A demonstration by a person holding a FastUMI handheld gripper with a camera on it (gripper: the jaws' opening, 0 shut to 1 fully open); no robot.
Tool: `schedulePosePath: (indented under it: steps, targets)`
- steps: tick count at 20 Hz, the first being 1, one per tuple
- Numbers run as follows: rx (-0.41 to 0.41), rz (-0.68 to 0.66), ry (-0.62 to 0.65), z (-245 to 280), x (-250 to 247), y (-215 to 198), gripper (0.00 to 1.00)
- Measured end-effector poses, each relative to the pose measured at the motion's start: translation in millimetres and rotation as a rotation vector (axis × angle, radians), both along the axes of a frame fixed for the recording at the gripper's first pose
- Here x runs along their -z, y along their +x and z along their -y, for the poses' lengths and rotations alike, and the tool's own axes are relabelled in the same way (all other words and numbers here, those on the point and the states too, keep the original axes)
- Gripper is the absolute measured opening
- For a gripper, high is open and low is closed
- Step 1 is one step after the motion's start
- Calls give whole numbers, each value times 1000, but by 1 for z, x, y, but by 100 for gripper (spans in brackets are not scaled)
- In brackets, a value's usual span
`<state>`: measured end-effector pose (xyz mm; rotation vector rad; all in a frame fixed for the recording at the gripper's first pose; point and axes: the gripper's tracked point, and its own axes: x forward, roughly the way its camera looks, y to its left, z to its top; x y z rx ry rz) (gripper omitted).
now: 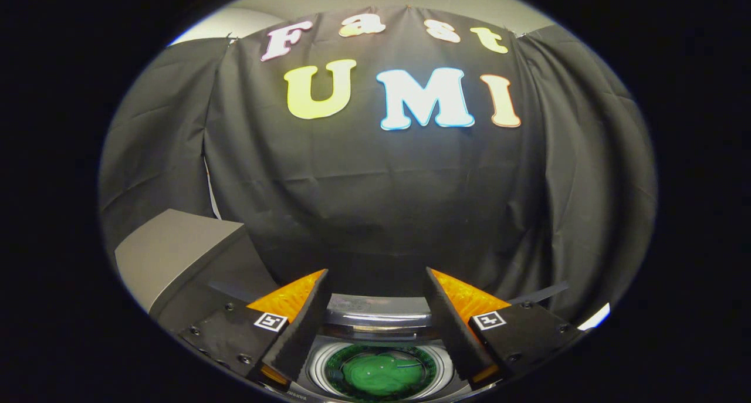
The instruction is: Put the clothes into the washing machine and then close the washing machine lid.
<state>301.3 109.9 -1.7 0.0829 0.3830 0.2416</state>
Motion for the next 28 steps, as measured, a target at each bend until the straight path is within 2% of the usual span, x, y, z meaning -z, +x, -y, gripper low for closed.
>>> schedulePosePath:
  steps: [9, 14, 18, 26, 28]
  targets:
    - [5, 26, 14, 6, 24, -49, 98]
    - [-56, 30, -66, 2, 57, -89, 97]
    - [-74, 38, -54, 7, 69, -113, 97]
    - [-99, 193, -10, 3, 44, -158, 97]
    - [-74, 225, -1, 7, 33, -175, 97]
